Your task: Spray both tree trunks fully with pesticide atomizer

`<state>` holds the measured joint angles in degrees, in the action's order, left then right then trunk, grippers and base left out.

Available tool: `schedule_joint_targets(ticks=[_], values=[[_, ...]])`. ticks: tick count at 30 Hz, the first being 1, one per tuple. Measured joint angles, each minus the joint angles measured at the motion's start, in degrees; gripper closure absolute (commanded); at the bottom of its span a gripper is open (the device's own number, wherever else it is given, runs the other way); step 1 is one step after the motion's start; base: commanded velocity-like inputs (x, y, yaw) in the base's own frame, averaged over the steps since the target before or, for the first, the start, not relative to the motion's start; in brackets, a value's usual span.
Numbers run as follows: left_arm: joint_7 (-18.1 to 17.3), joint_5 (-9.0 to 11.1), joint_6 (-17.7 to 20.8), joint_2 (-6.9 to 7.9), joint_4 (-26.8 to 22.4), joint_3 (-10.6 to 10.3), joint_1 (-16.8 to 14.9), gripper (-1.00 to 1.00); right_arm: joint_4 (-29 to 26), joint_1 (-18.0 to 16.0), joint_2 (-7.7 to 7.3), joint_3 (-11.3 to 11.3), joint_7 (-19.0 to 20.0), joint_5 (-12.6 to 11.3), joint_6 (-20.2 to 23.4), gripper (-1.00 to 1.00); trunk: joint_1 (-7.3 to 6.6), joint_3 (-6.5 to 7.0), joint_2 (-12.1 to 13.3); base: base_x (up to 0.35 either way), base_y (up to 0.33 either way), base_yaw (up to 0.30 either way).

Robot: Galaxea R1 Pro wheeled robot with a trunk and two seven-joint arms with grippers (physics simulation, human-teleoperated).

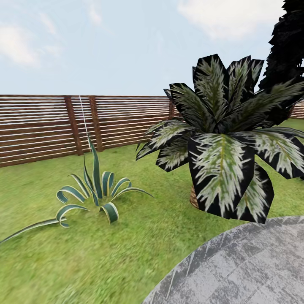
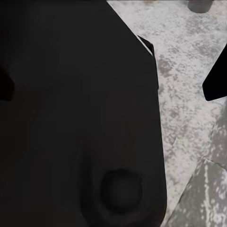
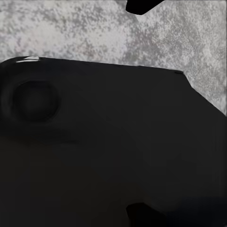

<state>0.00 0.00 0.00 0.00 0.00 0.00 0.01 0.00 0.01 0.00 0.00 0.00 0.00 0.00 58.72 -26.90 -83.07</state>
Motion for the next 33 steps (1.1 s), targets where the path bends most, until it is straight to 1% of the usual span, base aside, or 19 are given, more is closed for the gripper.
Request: schedule_joint_targets(ticks=[1,4,6,14,19,23,31,33], values=[[-0.3,0.1,0.0,-0.25,0.3,-0.1,0.1,-1.0,-0.3,0.1,0.32,-0.1,-0.3,-0.1,-0.3,-1.0,0.0,0.0,0.0,0.0,0.0,0.0],[0.0,0.1,0.0,-0.05,0.3,0.0,0.1,-1.0,-1.3,0.1,1.28,0.0,-0.3,0.0,-1.2,-1.0,0.0,0.01,0.0,0.0,0.0,0.0],[0.2,0.1,0.0,0.12,0.2,0.0,0.2,-1.0,-1.6,0.1,1.92,0.1,-0.3,0.2,-0.6,-1.0,0.0,0.01,0.0,0.0,0.0,0.0],[0.3,0.3,0.0,0.5,-0.4,0.1,0.1,-1.0,-1.7,0.1,1.83,0.1,-0.2,0.2,0.1,-1.0,0.0,0.01,0.0,0.0,0.0,0.0],[0.3,0.4,-0.6,0.61,-0.9,0.0,-0.1,-1.0,-3.0,0.1,1.66,0.0,-0.2,0.2,-0.8,-1.0,0.01,0.02,0.0,0.0,0.0,0.0],[0.3,0.5,-1.8,1.36,-1.4,0.1,-0.4,-1.0,-4.3,0.1,1.26,-0.1,-0.3,0.2,-2.0,-1.0,0.01,0.03,0.0,0.0,0.0,0.0],[0.5,0.5,-4.4,3.57,-4.0,0.4,-3.0,-1.0,-6.9,0.0,-1.31,-0.3,-0.3,0.1,-4.6,-1.0,0.01,0.03,0.0,0.0,0.0,0.0],[0.5,0.5,-5.0,3.66,-4.7,1.0,-3.7,-1.0,-7.6,-0.2,-1.96,-0.3,-0.3,0.0,-5.2,-1.0,0.01,0.03,0.0,0.0,0.0,0.0]])
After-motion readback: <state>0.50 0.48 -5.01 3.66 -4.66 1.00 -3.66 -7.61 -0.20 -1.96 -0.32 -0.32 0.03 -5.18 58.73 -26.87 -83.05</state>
